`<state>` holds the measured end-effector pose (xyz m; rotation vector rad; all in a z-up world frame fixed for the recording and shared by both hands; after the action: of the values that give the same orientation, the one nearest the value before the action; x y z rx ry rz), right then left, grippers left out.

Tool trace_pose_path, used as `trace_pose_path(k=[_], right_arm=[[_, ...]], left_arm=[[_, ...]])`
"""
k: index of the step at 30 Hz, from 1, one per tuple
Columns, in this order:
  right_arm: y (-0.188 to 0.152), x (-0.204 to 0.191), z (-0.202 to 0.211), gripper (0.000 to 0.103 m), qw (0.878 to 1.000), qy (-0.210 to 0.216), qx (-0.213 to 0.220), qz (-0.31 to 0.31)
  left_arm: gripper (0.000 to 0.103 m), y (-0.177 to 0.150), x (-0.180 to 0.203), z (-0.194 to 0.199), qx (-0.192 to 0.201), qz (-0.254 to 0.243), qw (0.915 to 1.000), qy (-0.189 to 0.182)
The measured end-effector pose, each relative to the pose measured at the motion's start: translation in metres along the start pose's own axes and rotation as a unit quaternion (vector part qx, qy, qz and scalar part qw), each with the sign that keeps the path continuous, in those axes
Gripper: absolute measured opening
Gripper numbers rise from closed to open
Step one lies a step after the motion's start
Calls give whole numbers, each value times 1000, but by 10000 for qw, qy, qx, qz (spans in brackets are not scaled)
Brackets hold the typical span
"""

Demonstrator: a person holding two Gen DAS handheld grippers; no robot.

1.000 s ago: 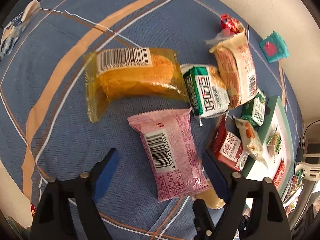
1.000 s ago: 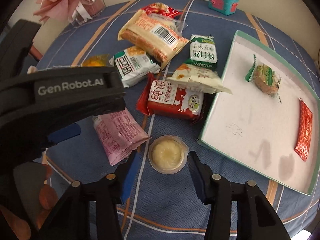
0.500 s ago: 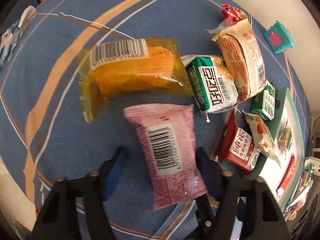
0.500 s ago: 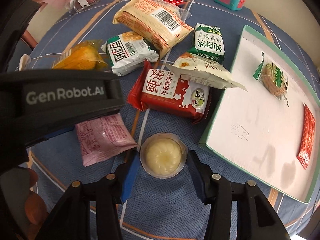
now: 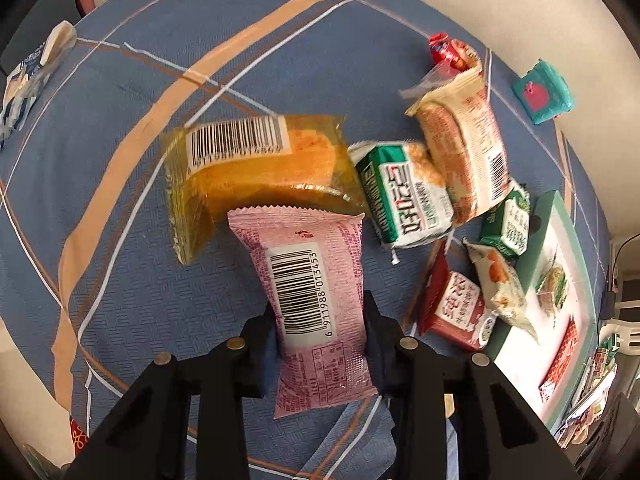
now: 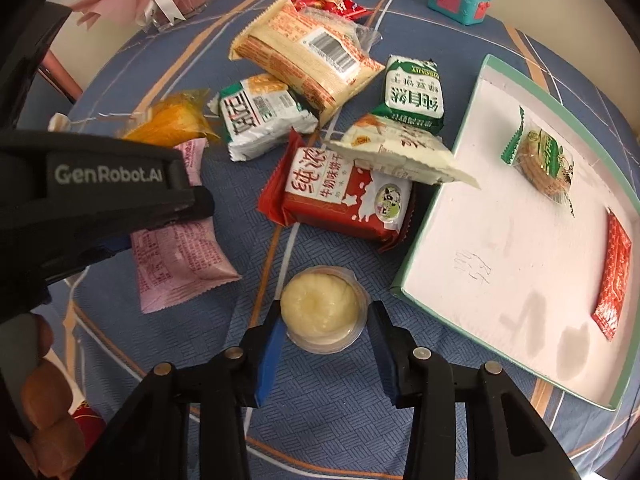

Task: Organize snacks
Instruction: 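Carry the pink packet with the left gripper while the right carries the pudding cup into the tray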

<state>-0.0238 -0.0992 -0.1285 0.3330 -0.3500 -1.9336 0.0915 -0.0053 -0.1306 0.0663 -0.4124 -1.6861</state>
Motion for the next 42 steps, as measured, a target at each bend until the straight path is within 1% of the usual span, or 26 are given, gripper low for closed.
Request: trace_pose_path(k=[6, 13, 17, 21, 25, 27, 30, 33, 37, 40, 42], right_arm=[[4, -1, 12, 44, 9999, 76, 130, 22], [22, 3, 48, 44, 9977, 316, 593, -64], [29, 14, 59, 44, 9963, 369, 753, -207], [33, 34, 64, 44, 9953, 321, 807, -433], [32, 68, 68, 44, 9929, 169, 858, -803], [29, 88, 64, 44, 9910, 49, 880, -1005], [21, 124, 69, 44, 9871, -175, 876, -1325], [11, 157, 71, 44, 9812, -271, 815, -1731], [-2, 202, 73, 44, 9719, -456, 745, -2187], [-11, 227, 71, 44, 9662, -608, 695, -2408], [-17, 238, 69, 44, 9624, -674, 635, -2552]], left_arm=[[38, 5, -2, 22, 169, 34, 9998, -72], [38, 20, -6, 62, 555, 99, 9983, -128], [38, 28, 3, 72, 739, 84, 9971, -143], [38, 23, 7, 77, 808, -16, 9966, -178], [38, 12, 30, 73, 819, -267, 9959, -274], [38, 6, 48, 70, 798, -458, 9952, -335], [38, -6, 78, 65, 760, -815, 9929, -407], [38, -22, 108, 62, 725, -1230, 9886, -475], [38, -46, 145, 57, 639, -1750, 9806, -615], [38, -59, 167, 50, 549, -2011, 9752, -748], [38, -66, 176, 44, 471, -2130, 9730, -758]])
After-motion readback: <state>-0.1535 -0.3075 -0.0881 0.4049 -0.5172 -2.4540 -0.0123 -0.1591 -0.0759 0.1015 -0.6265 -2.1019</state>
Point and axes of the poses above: each gripper's, at about its wrist camera, not at the fingertips, and z roughly against the way its jaws point, x to its right, y to its top, the point moved 4 cm from there along -z, roughly the way its jaws point, and after that the axes turned 10 degrees about x, right-handed, at the moved point
